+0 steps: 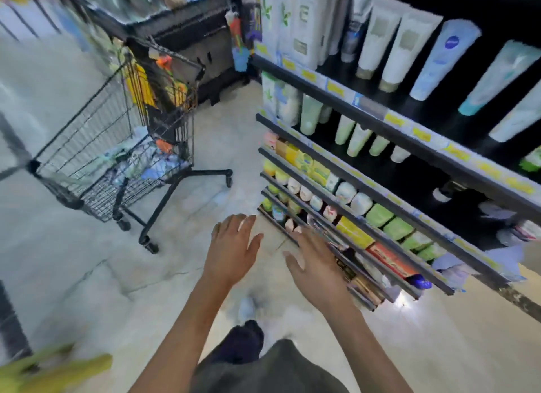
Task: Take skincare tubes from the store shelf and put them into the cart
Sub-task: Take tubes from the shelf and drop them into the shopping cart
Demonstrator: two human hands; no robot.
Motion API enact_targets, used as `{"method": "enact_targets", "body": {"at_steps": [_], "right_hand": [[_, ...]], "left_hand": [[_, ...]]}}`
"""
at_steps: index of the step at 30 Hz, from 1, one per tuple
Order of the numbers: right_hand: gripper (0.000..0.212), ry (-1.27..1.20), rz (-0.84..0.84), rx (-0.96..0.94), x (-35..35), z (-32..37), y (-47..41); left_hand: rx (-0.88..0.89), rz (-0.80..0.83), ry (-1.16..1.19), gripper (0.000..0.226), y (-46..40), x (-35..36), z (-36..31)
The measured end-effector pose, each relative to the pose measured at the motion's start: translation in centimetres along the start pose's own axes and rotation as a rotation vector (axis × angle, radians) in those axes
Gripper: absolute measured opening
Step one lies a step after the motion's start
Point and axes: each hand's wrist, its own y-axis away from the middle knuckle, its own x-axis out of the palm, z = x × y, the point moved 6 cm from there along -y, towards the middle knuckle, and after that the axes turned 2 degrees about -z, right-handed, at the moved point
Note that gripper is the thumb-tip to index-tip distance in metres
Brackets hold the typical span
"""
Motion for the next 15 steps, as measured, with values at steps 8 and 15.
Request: {"method": "enact_targets", "body": {"at_steps": [8,15], "right_hand": [[0.048,-0.049,0.184,-0.212,6.9,9.1,-4.5],[0.046,-0.017,0.272,-0.364,13.5,19.5,-11.0]], "left_hand": [[-0.308,-0.088,-0.034,0.044,5.7,-4.8,11.4],[-0.495,-0.183,-0.023,0.042,9.4,-8.8,21.6]]}}
